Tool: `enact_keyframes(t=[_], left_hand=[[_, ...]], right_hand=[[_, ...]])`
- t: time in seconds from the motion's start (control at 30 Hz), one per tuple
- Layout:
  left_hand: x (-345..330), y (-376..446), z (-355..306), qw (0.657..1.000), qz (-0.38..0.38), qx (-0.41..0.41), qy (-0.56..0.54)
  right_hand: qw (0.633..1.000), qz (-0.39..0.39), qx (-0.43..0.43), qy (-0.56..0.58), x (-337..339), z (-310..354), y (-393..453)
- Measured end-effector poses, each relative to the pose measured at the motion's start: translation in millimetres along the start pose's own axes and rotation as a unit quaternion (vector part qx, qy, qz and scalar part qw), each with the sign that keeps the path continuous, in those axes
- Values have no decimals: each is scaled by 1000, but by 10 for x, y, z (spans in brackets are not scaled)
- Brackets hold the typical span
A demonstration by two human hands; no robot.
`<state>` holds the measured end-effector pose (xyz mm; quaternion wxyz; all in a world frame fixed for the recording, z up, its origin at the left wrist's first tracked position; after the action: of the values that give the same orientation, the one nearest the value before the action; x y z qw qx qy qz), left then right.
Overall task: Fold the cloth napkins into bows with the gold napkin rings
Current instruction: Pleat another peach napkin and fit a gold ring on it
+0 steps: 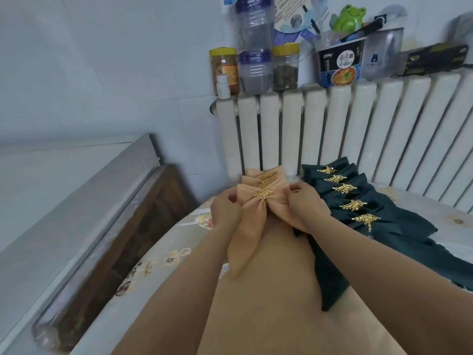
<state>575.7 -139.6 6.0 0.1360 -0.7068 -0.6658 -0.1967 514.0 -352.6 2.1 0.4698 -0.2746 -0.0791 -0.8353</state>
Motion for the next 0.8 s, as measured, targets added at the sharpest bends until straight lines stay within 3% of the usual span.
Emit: enact_keyframes(t=[0.1,0.33,0.43,0.67,0.8], left_hand=[[-154,52,190,1000,10,0,26],[-226,84,331,993,-10,7,118],[-284,68,393,991,15,29,127],[-309,20,248,988,45,39,144],[-242,-185,-134,984,32,-92,151]], right_hand=[[994,-51,-16,-99,-1,-156,35],[981,-46,36,-187,-167,-225,78],[966,-54,33,-252,-201,-238,69],[967,-44,37,-249,-184,-182,-22],[950,-46,95,-293,-151,-115,-175]])
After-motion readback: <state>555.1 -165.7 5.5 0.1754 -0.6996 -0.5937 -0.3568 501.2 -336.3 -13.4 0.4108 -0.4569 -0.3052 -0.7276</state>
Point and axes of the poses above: each hand's wrist, its own y-axis towards the middle knuckle, its own x-axis out of the back of the hand, z = x × y, the point moved 9 cm from there along y, towards the middle knuckle, and after that the axes turned 4 degrees about z, right-handed, at the moved point
